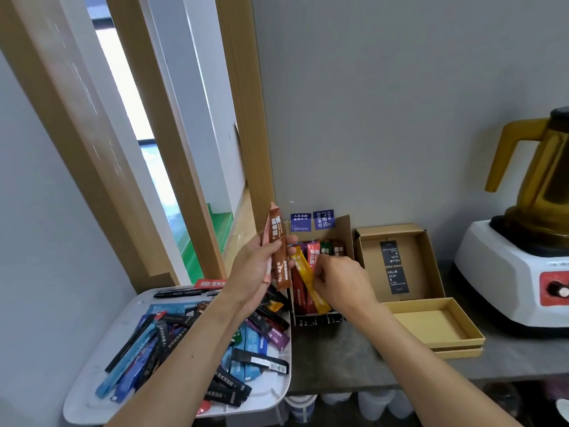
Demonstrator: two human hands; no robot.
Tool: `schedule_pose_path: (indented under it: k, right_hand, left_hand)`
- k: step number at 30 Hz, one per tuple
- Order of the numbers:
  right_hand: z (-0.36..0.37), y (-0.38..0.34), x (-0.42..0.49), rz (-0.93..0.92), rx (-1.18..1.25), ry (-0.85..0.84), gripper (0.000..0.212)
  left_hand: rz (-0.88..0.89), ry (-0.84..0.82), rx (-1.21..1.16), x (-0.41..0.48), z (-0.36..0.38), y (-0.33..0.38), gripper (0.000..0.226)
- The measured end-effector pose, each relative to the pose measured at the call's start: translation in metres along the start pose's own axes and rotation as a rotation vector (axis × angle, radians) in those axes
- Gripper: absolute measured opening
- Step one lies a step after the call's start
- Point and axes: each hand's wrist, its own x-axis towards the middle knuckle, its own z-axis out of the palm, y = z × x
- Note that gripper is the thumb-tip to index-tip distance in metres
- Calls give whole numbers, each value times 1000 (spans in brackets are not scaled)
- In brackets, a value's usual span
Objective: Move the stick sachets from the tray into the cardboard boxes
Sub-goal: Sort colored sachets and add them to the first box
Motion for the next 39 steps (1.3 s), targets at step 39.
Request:
schedule_pose_path:
  k: [39]
  right_hand:
    - [-30,-11,43,199,584,-122,11]
  left_hand:
    - [-31,80,59,-10,-9,-1,32]
